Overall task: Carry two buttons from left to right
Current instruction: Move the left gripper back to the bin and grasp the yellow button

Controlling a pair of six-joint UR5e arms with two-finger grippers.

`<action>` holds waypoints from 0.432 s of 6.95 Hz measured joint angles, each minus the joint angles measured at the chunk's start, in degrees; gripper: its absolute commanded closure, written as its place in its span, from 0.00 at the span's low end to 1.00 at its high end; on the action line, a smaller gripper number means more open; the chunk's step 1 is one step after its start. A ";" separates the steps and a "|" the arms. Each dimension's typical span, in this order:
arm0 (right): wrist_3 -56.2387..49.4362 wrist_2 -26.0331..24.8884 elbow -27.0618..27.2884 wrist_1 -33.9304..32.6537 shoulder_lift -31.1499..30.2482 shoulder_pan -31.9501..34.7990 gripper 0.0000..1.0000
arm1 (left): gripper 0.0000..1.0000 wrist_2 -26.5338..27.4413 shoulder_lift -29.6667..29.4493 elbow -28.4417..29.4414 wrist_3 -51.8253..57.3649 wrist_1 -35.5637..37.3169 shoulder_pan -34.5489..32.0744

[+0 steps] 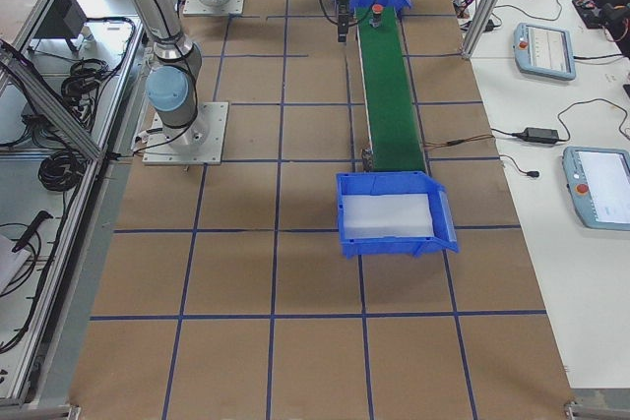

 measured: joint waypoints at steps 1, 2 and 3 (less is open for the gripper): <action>-0.07 0.01 -0.10 -0.05 0.04 -0.08 0.00 | 0.15 -0.33 -0.09 -0.01 -0.09 0.04 0.00; -0.15 0.15 -0.27 -0.11 0.10 -0.25 0.00 | 0.33 -0.44 -0.22 -0.01 -0.11 0.10 0.00; -0.22 0.24 -0.37 -0.11 0.15 -0.40 0.00 | 0.44 -0.55 -0.47 -0.01 -0.26 0.60 0.00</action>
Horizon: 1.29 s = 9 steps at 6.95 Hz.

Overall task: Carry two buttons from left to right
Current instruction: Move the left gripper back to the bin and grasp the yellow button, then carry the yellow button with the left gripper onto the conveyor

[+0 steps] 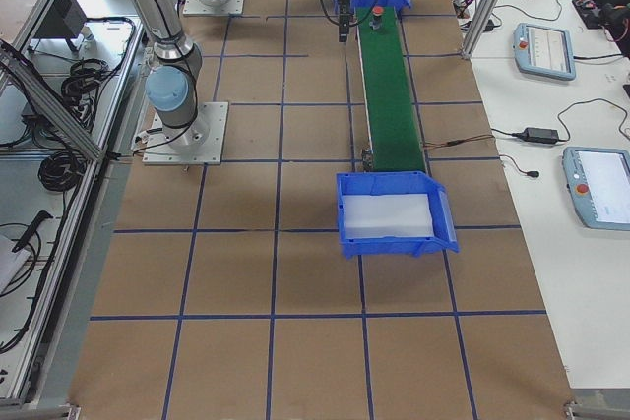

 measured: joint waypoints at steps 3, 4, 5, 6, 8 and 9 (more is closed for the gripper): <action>0.04 -0.29 0.05 0.09 0.06 -0.02 0.00 | 0.66 -0.39 -0.16 -0.20 -0.39 1.37 -0.01; 0.09 -0.24 0.04 0.08 0.13 -0.04 0.00 | 0.68 -0.42 0.17 -0.23 -0.43 1.36 -0.08; 0.23 -0.11 0.05 0.06 0.17 -0.04 0.00 | 0.68 -0.37 0.77 -0.26 -0.38 1.09 -0.16; 0.42 -0.09 0.08 0.10 0.19 -0.08 0.00 | 0.68 -0.18 2.04 -0.25 -0.19 -0.18 -0.21; 0.79 -0.22 0.02 0.23 0.16 -0.15 0.00 | 0.68 1.09 6.44 0.01 -0.86 -5.38 -1.55; 0.77 -0.31 -0.01 0.26 0.14 -0.19 0.00 | 0.68 3.46 8.00 0.32 -2.53 -7.13 -4.23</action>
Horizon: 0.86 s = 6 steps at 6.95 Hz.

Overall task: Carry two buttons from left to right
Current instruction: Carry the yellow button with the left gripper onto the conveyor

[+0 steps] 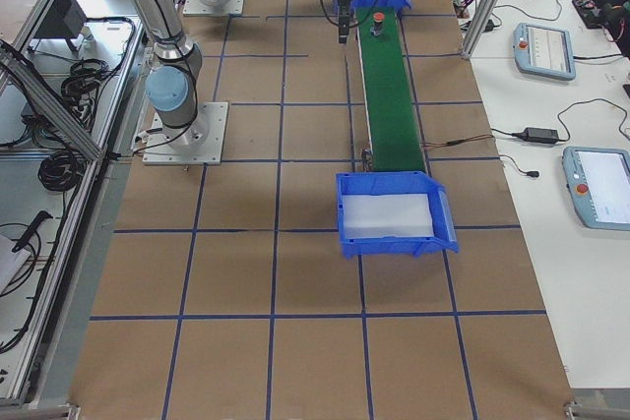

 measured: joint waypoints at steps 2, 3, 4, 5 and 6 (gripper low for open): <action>-0.30 -0.13 -0.10 -0.14 -0.01 0.02 0.00 | 0.68 3.40 1.04 1.83 -5.60 -2.02 -6.36; -0.27 -0.13 -0.11 -0.16 -0.02 0.18 0.00 | 0.68 3.71 0.99 3.14 -7.71 -3.32 -8.42; -0.22 -0.12 -0.11 -0.16 -0.02 0.27 0.00 | 0.68 3.69 0.66 3.77 -9.90 -3.79 -9.92; -0.23 -0.11 -0.10 -0.16 -0.02 0.30 0.00 | 0.68 3.63 0.06 4.02 -11.65 -3.66 -10.99; -0.23 -0.11 -0.09 -0.16 -0.02 0.26 0.00 | 0.68 3.60 -0.83 4.16 -12.72 -2.95 -11.60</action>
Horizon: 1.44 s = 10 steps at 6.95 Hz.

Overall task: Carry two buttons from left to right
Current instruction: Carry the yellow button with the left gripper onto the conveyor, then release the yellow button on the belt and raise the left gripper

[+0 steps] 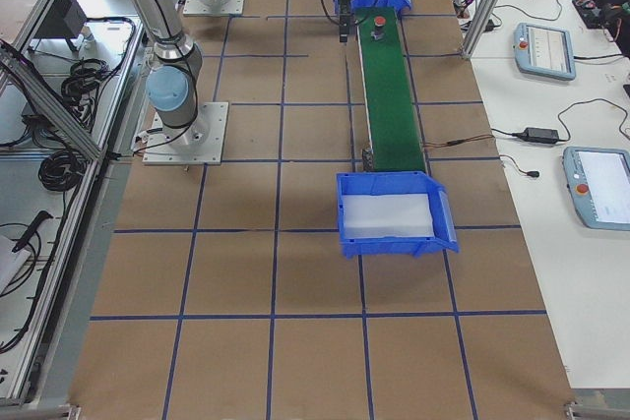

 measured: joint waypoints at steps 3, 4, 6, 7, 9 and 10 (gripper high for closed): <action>-0.36 -0.10 0.18 0.10 0.00 -0.18 0.00 | 0.66 -0.70 -4.02 0.16 -4.95 4.26 -2.16; -0.36 -0.12 0.12 0.24 0.00 -0.15 0.00 | 0.65 -2.03 -5.07 0.17 -6.34 5.32 -2.42; -0.43 -0.09 0.02 0.53 -0.01 0.00 0.00 | 0.44 -3.34 -6.78 0.06 -7.10 7.36 -2.60; -0.44 -0.10 0.04 0.56 -0.06 0.04 0.00 | 0.00 -3.47 -7.02 -0.11 -6.77 7.67 -2.66; -0.21 0.09 0.32 0.22 -0.08 0.12 0.00 | 0.00 -3.56 -6.58 -0.58 -5.69 7.84 -2.70; -0.22 0.19 0.49 0.13 -0.07 0.18 0.00 | 0.00 -3.57 -5.63 -0.61 -5.51 7.82 -2.70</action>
